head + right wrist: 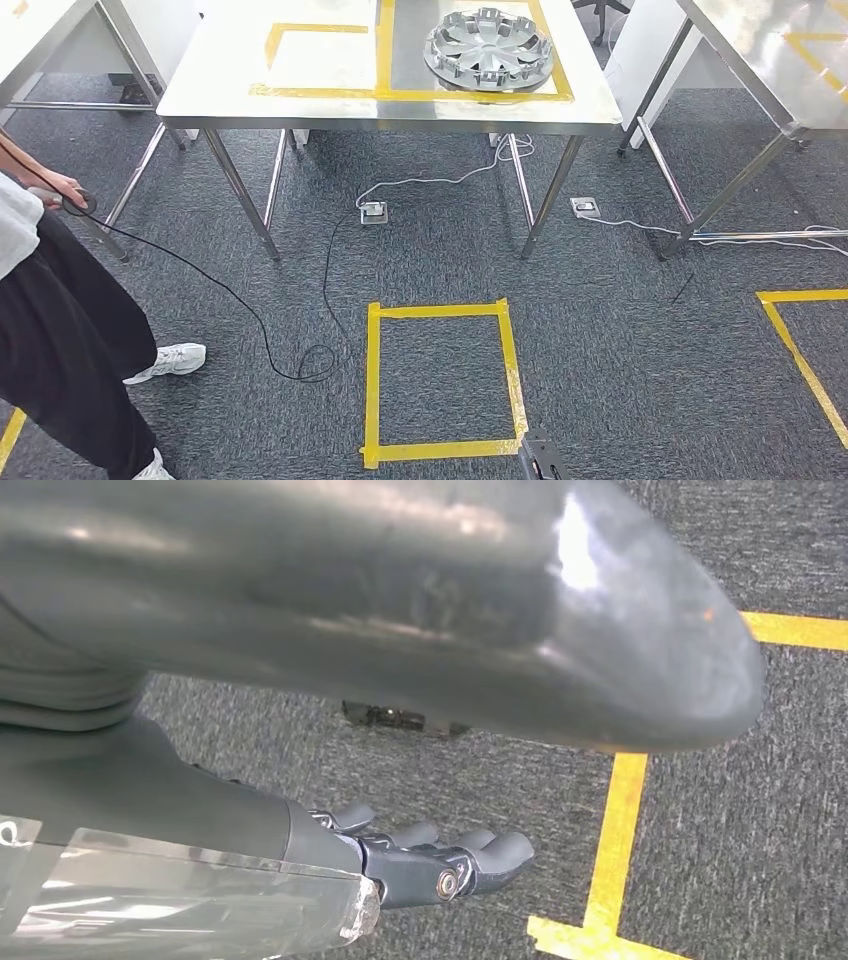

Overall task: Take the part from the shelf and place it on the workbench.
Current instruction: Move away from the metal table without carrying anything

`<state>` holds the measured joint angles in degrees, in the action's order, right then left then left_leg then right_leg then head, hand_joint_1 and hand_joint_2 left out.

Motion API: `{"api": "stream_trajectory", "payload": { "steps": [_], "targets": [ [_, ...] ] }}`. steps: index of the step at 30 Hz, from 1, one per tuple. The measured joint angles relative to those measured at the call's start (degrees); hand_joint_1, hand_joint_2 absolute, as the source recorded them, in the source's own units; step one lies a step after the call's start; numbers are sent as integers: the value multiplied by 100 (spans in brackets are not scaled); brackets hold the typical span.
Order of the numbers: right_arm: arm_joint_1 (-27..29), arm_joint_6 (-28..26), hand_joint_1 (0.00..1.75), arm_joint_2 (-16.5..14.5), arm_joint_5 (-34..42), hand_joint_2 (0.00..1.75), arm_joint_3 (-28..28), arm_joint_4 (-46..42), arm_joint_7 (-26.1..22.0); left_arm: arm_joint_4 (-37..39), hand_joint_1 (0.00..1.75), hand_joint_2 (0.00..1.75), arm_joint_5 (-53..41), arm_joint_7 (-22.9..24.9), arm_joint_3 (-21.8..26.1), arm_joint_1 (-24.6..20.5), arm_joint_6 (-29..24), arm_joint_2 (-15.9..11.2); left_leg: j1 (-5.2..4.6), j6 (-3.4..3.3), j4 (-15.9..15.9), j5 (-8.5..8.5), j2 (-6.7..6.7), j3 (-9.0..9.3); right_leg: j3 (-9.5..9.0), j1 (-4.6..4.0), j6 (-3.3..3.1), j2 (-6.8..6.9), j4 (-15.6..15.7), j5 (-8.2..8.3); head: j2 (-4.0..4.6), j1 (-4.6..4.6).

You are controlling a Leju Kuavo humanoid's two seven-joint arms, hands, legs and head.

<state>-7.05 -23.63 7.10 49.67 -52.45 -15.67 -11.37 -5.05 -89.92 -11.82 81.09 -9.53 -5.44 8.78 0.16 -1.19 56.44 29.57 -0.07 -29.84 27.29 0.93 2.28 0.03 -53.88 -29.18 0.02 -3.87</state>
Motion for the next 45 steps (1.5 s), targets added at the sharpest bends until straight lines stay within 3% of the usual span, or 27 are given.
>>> {"api": "stream_trajectory", "payload": {
  "steps": [34, 39, 45],
  "targets": [
    [1, -5, 0, 0, -169, 0, -8, 0, 26, 0, 0, 175, 0, 1, -2, 0, 0, 9, 0, 6, -46, -13, 2, 26, -26, 0, -3, 0, 44, 12, 0, 3],
    [-2, -2, 0, 0, -234, 0, -10, 1, 69, 0, 0, 175, 0, 2, -2, 0, 3, 10, 0, 12, -366, -147, 1, 213, -213, 0, -8, 0, 373, 150, 0, 4],
    [-3, -2, 0, 0, -256, 0, -13, 0, 78, 0, 0, 175, 0, 1, -8, 0, 5, 10, 0, 18, -1023, -417, 2, 597, -611, 0, -11, -1, 1058, 433, 0, 9]
  ]
}}
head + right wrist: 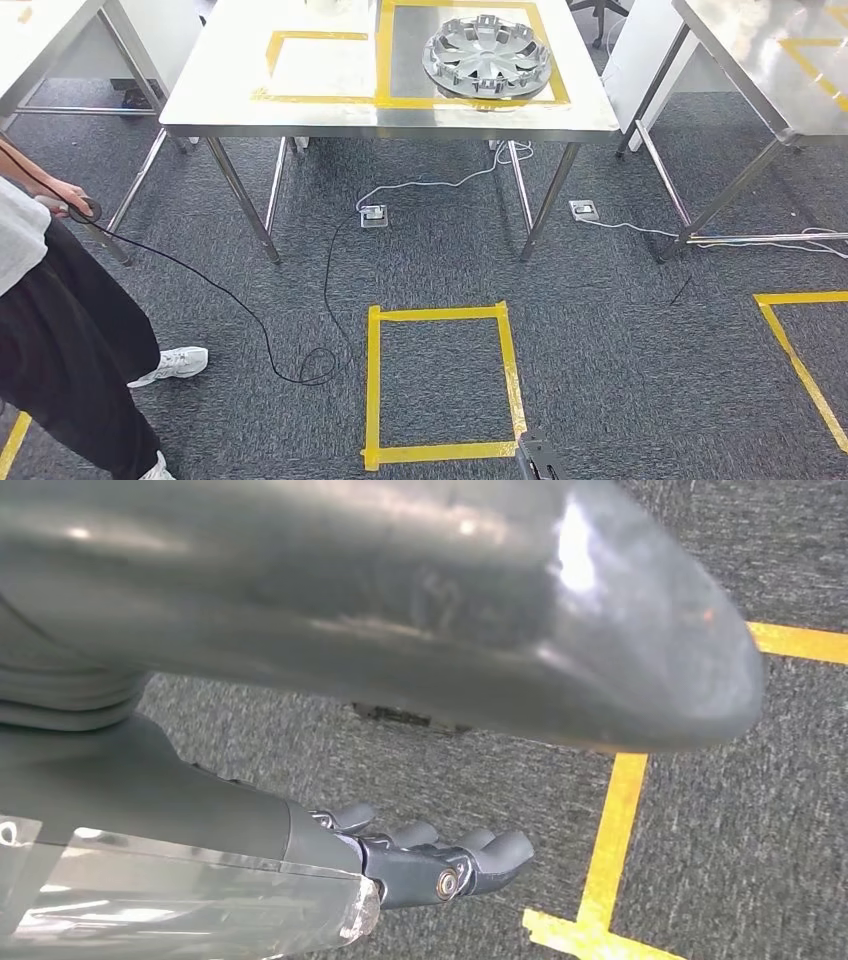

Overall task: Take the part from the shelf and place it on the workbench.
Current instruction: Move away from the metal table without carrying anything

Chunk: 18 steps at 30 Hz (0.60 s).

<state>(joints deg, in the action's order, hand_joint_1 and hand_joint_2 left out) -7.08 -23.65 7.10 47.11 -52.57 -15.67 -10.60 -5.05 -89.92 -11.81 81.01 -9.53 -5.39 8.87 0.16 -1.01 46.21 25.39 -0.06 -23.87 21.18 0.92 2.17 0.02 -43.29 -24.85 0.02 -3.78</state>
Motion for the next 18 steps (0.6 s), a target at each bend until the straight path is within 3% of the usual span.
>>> {"api": "stream_trajectory", "payload": {
  "steps": [11, 18],
  "targets": [
    [-5, -9, 0, 0, -36, 0, -4, 0, 36, 0, 0, 175, 0, -1, -3, 0, 8, 0, 0, 9, -1135, -471, 0, 661, -704, 0, -1, -2, 1215, 503, 0, 6],
    [-5, -32, 0, 0, -34, 0, -8, 0, 52, 0, 0, 175, 0, 2, -3, 0, 10, 0, 0, 8, -1425, -587, 0, 836, -900, 0, -7, -2, 1541, 636, 0, 8]
  ]
}}
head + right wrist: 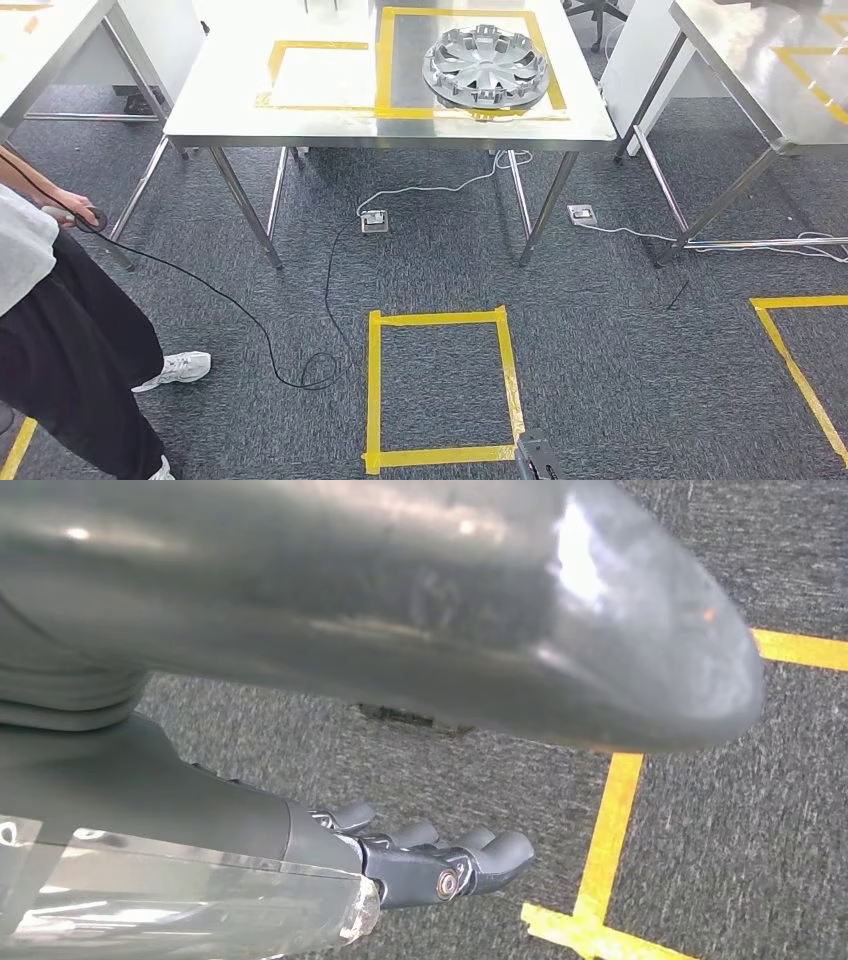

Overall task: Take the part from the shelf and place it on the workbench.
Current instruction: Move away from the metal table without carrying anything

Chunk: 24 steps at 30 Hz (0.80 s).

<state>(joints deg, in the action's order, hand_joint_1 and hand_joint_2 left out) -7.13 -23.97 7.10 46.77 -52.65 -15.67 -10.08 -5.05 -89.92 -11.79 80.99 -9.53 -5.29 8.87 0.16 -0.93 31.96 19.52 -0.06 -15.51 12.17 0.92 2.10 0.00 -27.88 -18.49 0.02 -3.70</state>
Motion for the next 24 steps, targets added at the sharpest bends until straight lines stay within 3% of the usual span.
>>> {"api": "stream_trajectory", "payload": {
  "steps": [9, 24],
  "targets": [
    [-1, -22, 0, -1, 48, 0, 0, 0, -16, 0, 0, 175, 0, 19, 2, 0, -1, 0, -15, -1, 238, 97, 0, -105, 137, 13, 0, 0, -299, -123, 0, 2],
    [0, -40, 0, 0, 109, 0, 0, 0, -74, 0, 0, 175, 0, 19, 2, 0, -2, -2, -16, 12, 1524, 603, 0, -857, 954, 14, -14, 2, -1700, -681, 0, 10]
  ]
}}
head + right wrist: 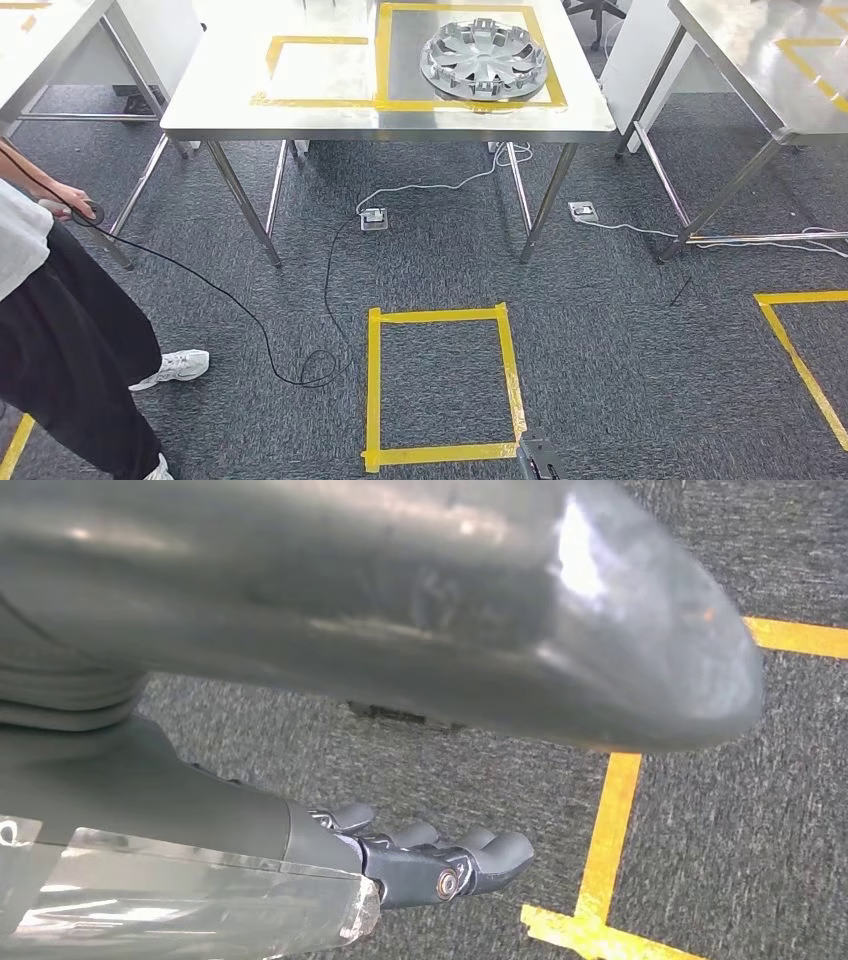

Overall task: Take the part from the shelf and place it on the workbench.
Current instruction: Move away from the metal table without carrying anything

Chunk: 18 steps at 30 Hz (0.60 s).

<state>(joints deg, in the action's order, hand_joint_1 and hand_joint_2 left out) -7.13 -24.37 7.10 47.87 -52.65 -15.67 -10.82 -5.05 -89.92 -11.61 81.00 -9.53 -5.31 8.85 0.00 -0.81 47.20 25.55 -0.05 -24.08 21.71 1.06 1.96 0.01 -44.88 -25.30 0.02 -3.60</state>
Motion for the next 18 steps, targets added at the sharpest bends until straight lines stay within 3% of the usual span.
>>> {"api": "stream_trajectory", "payload": {
  "steps": [9, 18],
  "targets": [
    [-1, 0, 0, -1, -2, 0, 0, 0, -2, 0, 0, 175, 0, 0, 0, 0, 0, -2, 0, 4, 320, 123, -1, -191, 200, 0, -4, 0, -339, -131, 0, 1],
    [-2, -3, 0, 0, 13, 0, 0, 0, -20, 0, 0, 175, 0, -29, 2, 0, 0, -4, 0, 4, 427, 172, -1, -239, 251, 0, -4, 0, -452, -184, 0, 4]
  ]
}}
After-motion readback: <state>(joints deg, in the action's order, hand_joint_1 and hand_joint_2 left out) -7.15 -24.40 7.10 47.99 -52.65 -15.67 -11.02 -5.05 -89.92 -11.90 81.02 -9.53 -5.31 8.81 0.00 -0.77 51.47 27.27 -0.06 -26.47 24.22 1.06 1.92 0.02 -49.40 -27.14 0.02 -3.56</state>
